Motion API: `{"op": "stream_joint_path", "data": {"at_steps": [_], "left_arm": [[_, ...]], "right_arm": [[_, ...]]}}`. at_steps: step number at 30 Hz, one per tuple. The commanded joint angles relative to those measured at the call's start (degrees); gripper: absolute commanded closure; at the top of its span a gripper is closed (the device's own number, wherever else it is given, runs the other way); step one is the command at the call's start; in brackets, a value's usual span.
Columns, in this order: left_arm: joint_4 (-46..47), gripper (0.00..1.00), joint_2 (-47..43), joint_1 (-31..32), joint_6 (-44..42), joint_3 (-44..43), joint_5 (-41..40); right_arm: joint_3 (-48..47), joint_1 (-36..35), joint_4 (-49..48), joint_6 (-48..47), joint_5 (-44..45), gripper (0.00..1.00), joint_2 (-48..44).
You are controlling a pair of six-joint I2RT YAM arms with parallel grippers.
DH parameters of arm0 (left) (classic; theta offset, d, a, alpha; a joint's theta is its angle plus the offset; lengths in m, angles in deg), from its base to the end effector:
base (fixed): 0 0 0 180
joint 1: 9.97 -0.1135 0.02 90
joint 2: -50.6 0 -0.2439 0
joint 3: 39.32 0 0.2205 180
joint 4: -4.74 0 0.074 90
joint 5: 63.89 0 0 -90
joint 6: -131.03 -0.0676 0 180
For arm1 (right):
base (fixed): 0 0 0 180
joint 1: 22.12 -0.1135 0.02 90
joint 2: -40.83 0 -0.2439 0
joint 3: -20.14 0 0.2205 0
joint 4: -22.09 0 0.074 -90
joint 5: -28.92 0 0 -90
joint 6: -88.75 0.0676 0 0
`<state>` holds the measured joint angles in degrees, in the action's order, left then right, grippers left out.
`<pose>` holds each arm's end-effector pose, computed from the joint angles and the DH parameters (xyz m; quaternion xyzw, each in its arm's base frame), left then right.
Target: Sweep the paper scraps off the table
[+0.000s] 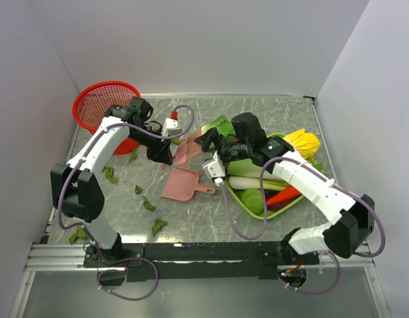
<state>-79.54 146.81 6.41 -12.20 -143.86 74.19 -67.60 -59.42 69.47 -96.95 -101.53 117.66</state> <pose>0.2674 -0.1310 0.2723 0.5583 0.7158 -0.3483 0.2338 0.1976 0.2057 0.3182 -0.8304 0.1913 0.0633 0.5195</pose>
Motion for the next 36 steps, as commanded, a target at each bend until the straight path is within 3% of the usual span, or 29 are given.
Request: {"op": "stream_joint_path", "data": {"at_steps": [1,7,8,10,11,13,14,15,17,19,25,28,31,33,34,35,36], "left_arm": [[-4.1,0.99,1.6,1.0,-2.4,-3.4,0.9],[-4.2,0.99,1.6,1.2,-1.5,-3.6,2.5],[-4.3,0.99,1.8,1.4,-1.5,-4.1,2.5],[-5.0,0.99,2.2,1.3,-1.8,-4.6,2.5],[-5.2,0.99,2.3,1.3,-1.8,-4.9,2.4],[-5.1,0.99,2.7,1.4,-1.4,-5.5,2.2],[-4.6,0.99,2.3,1.3,-0.2,-5.4,2.1],[-3.7,0.99,2.1,1.3,1.0,-5.4,1.9],[1.6,0.76,0.4,1.2,6.5,-4.5,1.2],[5.4,0.53,-1.7,0.4,9.3,-3.5,1.3],[20.0,0.27,-10.4,-1.3,17.3,2.2,1.1],[25.3,0.25,-12.5,-2.7,20.9,3.7,4.0],[31.6,0.24,-13.2,-5.6,31.3,5.7,10.6],[37.7,0.16,-13.2,-7.3,36.3,6.7,13.4],[40.9,0.15,-13.7,-8.6,43.3,8.3,15.7],[46.5,0.15,-14.2,-9.4,48.9,10.3,17.0],[60.5,0.15,-14.9,-10.2,56.3,12.9,18.3]], "right_arm": [[-2.5,-1.2,-6.7,-0.9,2.1,0.12,3.4],[-2.0,-2.2,-9.3,1.0,3.6,0.27,4.6],[-2.0,-2.3,-9.6,1.4,3.6,0.36,4.8],[-2.8,-2.5,-9.2,2.1,4.1,0.46,5.4],[-3.1,-2.4,-8.7,2.8,4.6,0.57,5.7],[-4.3,-2.6,-7.9,3.8,5.7,0.67,6.3],[-4.8,-2.5,-7.2,4.5,6.0,0.78,6.5],[-5.5,-2.5,-5.7,5.2,6.3,0.84,6.7],[-6.3,-2.2,-3.9,8.5,6.9,0.99,7.1],[-7.3,-1.1,-2.1,14.4,6.3,1.00,7.1],[-12.7,6.2,8.0,34.5,-1.4,1.00,8.1],[-17.5,10.7,12.8,46.9,-9.5,1.00,10.6],[-23.8,14.7,15.9,60.0,-17.4,1.00,14.9],[-24.5,17.6,12.4,71.5,-23.0,1.00,16.1],[-21.8,18.5,6.4,75.4,-24.8,1.00,15.7],[-20.9,19.2,3.8,78.7,-26.1,1.00,15.4],[-20.4,20.0,2.3,83.8,-29.0,1.00,15.6]]}}
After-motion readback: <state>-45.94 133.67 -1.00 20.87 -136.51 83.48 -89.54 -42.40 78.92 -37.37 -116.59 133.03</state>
